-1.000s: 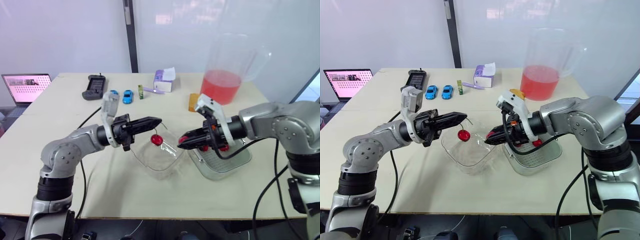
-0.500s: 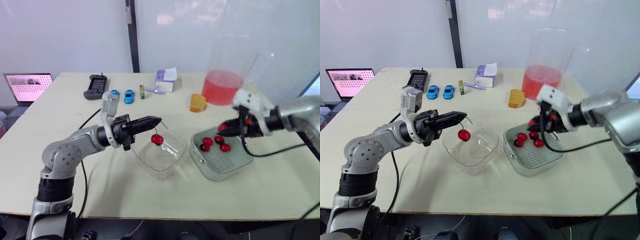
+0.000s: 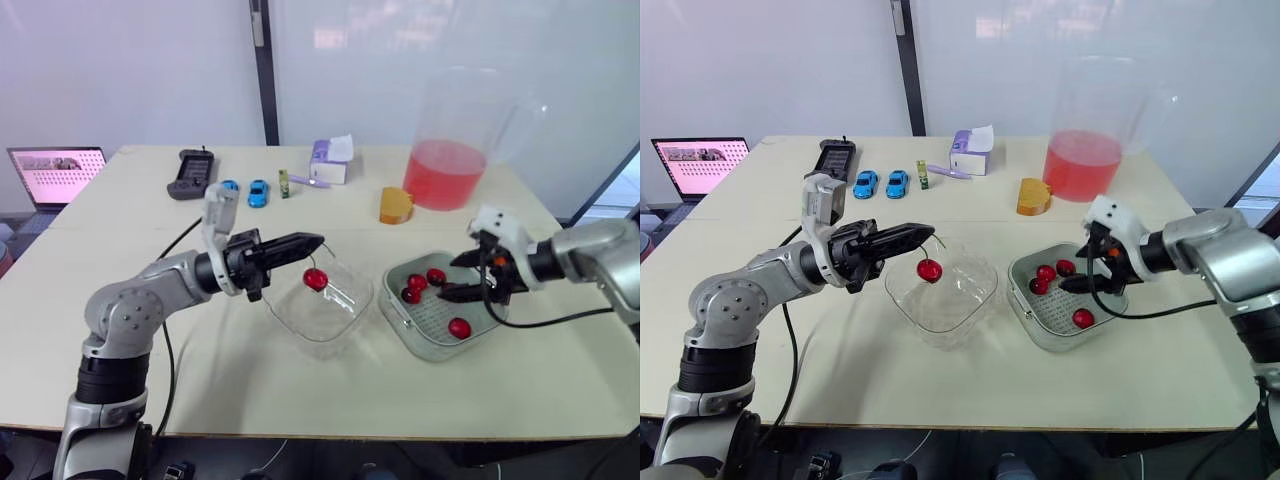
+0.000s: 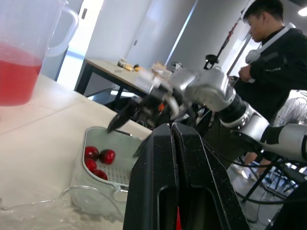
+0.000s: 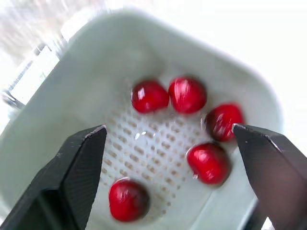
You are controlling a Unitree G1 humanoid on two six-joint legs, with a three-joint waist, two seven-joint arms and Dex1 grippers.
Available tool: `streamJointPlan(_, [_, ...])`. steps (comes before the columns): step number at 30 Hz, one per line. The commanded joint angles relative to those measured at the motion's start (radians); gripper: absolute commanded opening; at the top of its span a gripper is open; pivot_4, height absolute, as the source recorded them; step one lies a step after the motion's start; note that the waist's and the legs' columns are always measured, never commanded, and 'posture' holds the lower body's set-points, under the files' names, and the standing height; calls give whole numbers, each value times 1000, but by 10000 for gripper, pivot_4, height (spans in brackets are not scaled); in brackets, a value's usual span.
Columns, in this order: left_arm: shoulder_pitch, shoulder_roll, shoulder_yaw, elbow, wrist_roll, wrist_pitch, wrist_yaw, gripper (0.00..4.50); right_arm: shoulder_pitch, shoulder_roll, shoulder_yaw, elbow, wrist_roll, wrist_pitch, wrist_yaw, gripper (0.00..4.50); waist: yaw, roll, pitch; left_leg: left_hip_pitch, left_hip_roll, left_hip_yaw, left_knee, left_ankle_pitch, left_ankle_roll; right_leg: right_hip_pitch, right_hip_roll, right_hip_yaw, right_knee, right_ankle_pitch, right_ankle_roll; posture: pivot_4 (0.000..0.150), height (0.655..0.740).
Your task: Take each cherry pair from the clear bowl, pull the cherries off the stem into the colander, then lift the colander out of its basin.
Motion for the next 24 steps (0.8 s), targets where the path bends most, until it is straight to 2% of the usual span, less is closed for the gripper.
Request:
streamJointPlan(1, [-6, 7, 10, -25, -15, -7, -14, 0, -79, 59, -82, -129, 164, 148, 17, 44673, -2, 0, 0, 0, 0, 0, 0, 0, 0, 0, 0, 0, 0, 0, 0, 1500, 7400])
streamJointPlan(4, [-17, 2, 5, -17, -13, -9, -16, 0, -139, 188, -78, -232, 267, 300, -59, 44673, -1, 0, 0, 0, 1, 0, 0, 0, 0, 0, 1, 0, 0, 0, 0, 1500, 7400])
streamJointPlan(8, [-24, -3, 0, -12, -8, -12, -18, 0, -160, 323, -38, -295, 290, 389, -170, 44673, 6, 0, 0, -1, 0, -1, 0, 0, 0, 0, 0, -1, 0, 0, 0, 1500, 7400])
streamJointPlan(15, [-19, -8, 2, -20, -10, -12, -11, 0, -208, 518, -19, -247, 307, 440, -305, 44673, -1, 0, 0, -1, 0, -2, 1, 0, 0, 0, 0, -2, 0, 0, 0, 1500, 7400])
streamJointPlan(24, [-19, -6, 8, -19, -13, -10, -4, 0, -232, 602, -19, -249, 342, 480, -369, 44673, -1, 0, 0, -1, 0, -2, 1, 0, 0, 0, 0, -2, 1, 0, 0, 1500, 7400])
